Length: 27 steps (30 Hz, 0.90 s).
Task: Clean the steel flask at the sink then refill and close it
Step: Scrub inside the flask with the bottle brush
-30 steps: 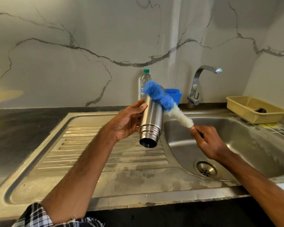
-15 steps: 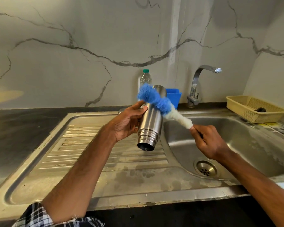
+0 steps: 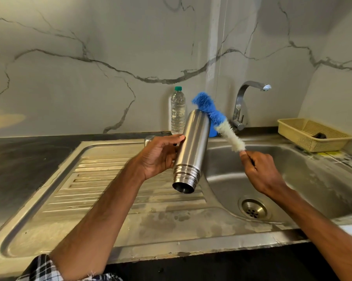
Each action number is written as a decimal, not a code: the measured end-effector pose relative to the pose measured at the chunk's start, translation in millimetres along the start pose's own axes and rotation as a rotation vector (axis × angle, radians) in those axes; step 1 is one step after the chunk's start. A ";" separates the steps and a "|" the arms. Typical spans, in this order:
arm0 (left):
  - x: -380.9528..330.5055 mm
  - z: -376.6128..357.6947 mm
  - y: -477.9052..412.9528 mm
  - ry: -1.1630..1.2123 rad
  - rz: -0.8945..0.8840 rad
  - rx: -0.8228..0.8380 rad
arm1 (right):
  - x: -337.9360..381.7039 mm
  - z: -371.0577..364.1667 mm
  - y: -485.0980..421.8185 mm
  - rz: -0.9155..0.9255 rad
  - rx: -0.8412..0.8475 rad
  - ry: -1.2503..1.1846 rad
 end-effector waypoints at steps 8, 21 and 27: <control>12.5 -12.8 2.5 0.092 0.092 -0.025 | 2.6 -5.8 0.6 0.018 0.022 0.004; 1.9 -3.9 5.2 0.065 0.005 -0.128 | 3.5 -0.8 4.1 0.165 -0.039 -0.034; -8.7 7.4 7.2 0.092 -0.054 -0.154 | 17.6 -5.6 6.0 0.281 0.011 -0.013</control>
Point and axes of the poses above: each hand's wrist, its own y-axis away from the middle knuckle, its own z-axis out of the back of the hand, x = y × z, the point moved 5 cm from there along -y, towards the middle knuckle, and after that the axes turned 8 degrees about y, right-handed, at the moved point
